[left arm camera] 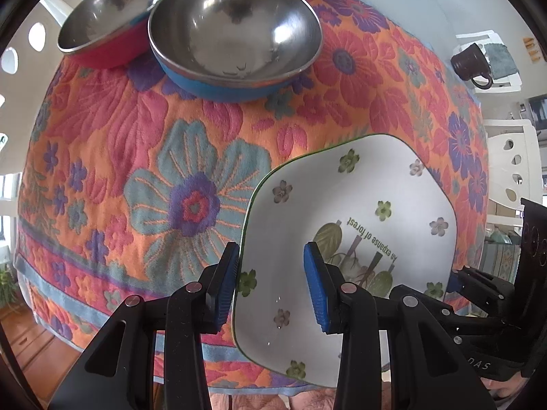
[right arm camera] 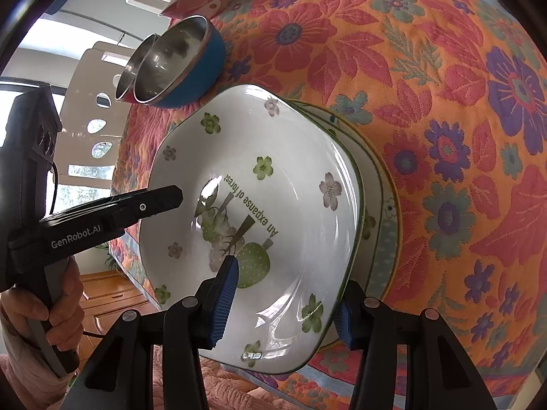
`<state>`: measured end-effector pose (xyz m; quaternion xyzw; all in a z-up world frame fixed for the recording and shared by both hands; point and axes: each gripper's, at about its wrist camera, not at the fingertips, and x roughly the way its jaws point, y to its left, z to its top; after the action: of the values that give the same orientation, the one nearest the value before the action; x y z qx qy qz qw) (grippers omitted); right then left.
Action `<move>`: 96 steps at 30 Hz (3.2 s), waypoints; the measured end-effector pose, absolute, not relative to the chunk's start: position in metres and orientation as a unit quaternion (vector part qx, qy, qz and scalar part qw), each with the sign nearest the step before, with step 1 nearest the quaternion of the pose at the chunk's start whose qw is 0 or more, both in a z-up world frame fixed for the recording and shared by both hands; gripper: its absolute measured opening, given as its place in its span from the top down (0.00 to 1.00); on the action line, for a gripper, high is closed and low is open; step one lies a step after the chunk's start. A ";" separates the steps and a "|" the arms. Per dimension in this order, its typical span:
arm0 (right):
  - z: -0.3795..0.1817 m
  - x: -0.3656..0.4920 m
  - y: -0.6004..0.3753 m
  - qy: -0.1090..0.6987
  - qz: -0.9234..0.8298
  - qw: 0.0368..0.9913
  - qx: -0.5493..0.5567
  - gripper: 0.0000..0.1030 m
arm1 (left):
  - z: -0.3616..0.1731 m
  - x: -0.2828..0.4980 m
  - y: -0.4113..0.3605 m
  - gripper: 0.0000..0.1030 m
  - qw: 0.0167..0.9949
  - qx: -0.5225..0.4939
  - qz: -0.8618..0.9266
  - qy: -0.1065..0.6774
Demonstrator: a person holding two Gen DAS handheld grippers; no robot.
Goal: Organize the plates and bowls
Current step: 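Lower the held hexagonal plate onto the plate stack with both grippers, then open both grippers and release the plate on the stack, then move both grippers to the rim of the blue-exterior steel bowl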
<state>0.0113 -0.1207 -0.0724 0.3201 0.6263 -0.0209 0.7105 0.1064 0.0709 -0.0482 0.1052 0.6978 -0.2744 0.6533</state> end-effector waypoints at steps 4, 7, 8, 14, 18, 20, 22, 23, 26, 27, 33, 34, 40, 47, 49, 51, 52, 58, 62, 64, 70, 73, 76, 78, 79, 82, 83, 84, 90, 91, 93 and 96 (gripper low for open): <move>-0.075 0.009 -0.125 0.624 -0.022 0.707 0.332 0.52 | -0.050 0.102 0.066 0.67 0.656 0.115 -0.271 0.695; -0.074 0.010 -0.126 0.625 -0.025 0.708 0.328 0.52 | -0.052 0.102 0.064 0.67 0.656 0.116 -0.267 0.697; -0.074 0.011 -0.125 0.626 -0.026 0.707 0.326 0.52 | -0.052 0.103 0.064 0.67 0.655 0.115 -0.265 0.698; -0.072 0.011 -0.122 0.632 -0.029 0.706 0.318 0.52 | -0.053 0.103 0.063 0.67 0.655 0.117 -0.263 0.698; -0.070 0.012 -0.122 0.635 -0.034 0.703 0.319 0.52 | -0.054 0.104 0.062 0.67 0.654 0.125 -0.261 0.699; -0.070 0.012 -0.122 0.636 -0.034 0.701 0.321 0.52 | -0.055 0.104 0.061 0.67 0.654 0.127 -0.259 0.699; -0.070 0.012 -0.122 0.637 -0.035 0.699 0.322 0.52 | -0.055 0.105 0.060 0.67 0.652 0.126 -0.258 0.701; -0.070 0.012 -0.122 0.638 -0.036 0.698 0.322 0.52 | -0.055 0.106 0.060 0.67 0.651 0.126 -0.258 0.702; -0.070 0.013 -0.122 0.642 -0.039 0.696 0.319 0.52 | -0.055 0.107 0.062 0.67 0.649 0.121 -0.261 0.705; -0.070 0.013 -0.121 0.643 -0.040 0.696 0.318 0.52 | -0.055 0.107 0.063 0.67 0.648 0.120 -0.262 0.705; -0.069 0.014 -0.122 0.647 -0.047 0.692 0.316 0.52 | -0.055 0.108 0.064 0.67 0.643 0.124 -0.266 0.707; -0.069 0.014 -0.121 0.648 -0.049 0.692 0.315 0.52 | -0.054 0.107 0.065 0.67 0.643 0.124 -0.267 0.707; -0.066 0.011 -0.122 0.646 -0.061 0.690 0.319 0.52 | -0.051 0.105 0.065 0.65 0.636 0.132 -0.267 0.712; -0.063 0.010 -0.121 0.645 -0.080 0.690 0.318 0.52 | -0.047 0.099 0.065 0.65 0.636 0.141 -0.275 0.707; -0.063 0.009 -0.120 0.645 -0.086 0.689 0.319 0.52 | -0.046 0.098 0.067 0.65 0.636 0.139 -0.278 0.706; -0.063 0.007 -0.120 0.643 -0.092 0.689 0.322 0.52 | -0.044 0.098 0.070 0.65 0.635 0.137 -0.283 0.706; -0.063 0.006 -0.118 0.642 -0.095 0.689 0.324 0.52 | -0.042 0.097 0.072 0.65 0.634 0.136 -0.286 0.705; -0.061 0.002 -0.117 0.631 -0.110 0.690 0.338 0.52 | -0.037 0.091 0.077 0.65 0.633 0.149 -0.300 0.698; -0.057 -0.002 -0.119 0.624 -0.125 0.690 0.346 0.52 | -0.037 0.086 0.081 0.65 0.630 0.150 -0.307 0.697; -0.054 -0.003 -0.119 0.623 -0.136 0.691 0.341 0.52 | -0.037 0.086 0.085 0.65 0.629 0.152 -0.308 0.697; -0.041 -0.008 -0.118 0.611 -0.161 0.701 0.332 0.51 | -0.033 0.095 0.105 0.65 0.634 0.145 -0.306 0.695; -0.031 -0.006 -0.116 0.591 -0.161 0.711 0.345 0.51 | -0.033 0.101 0.114 0.64 0.638 0.140 -0.301 0.695; -0.023 -0.001 -0.112 0.586 -0.170 0.717 0.336 0.51 | -0.029 0.108 0.129 0.64 0.644 0.134 -0.298 0.692; -0.019 0.003 -0.109 0.582 -0.172 0.719 0.340 0.51 | -0.028 0.113 0.137 0.64 0.649 0.129 -0.293 0.690; -0.015 0.004 -0.108 0.579 -0.171 0.720 0.343 0.51 | -0.027 0.118 0.145 0.64 0.651 0.125 -0.287 0.691; -0.003 0.014 -0.101 0.568 -0.162 0.728 0.347 0.51 | -0.029 0.129 0.161 0.64 0.655 0.117 -0.268 0.697; 0.000 0.019 -0.097 0.565 -0.160 0.731 0.347 0.51 | -0.029 0.135 0.168 0.64 0.656 0.113 -0.260 0.699; 0.005 0.024 -0.095 0.561 -0.155 0.735 0.347 0.50 | -0.030 0.139 0.174 0.64 0.658 0.109 -0.251 0.702; 0.032 0.075 -0.073 0.550 -0.108 0.759 0.330 0.49 | -0.019 0.178 0.204 0.62 0.670 0.071 -0.215 0.707; 0.035 0.082 -0.072 0.551 -0.101 0.762 0.325 0.49 | -0.015 0.184 0.204 0.61 0.673 0.064 -0.211 0.706; 0.039 0.102 -0.070 0.550 -0.087 0.768 0.316 0.48 | -0.008 0.197 0.204 0.60 0.679 0.052 -0.205 0.703; 0.040 0.128 -0.074 0.549 -0.071 0.771 0.313 0.48 | 0.001 0.212 0.200 0.51 0.685 0.031 -0.208 0.697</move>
<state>0.1279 -0.0740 0.0397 0.3132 0.5494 -0.0706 0.7715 0.2124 0.1999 0.0006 0.0308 0.6974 -0.2082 0.6851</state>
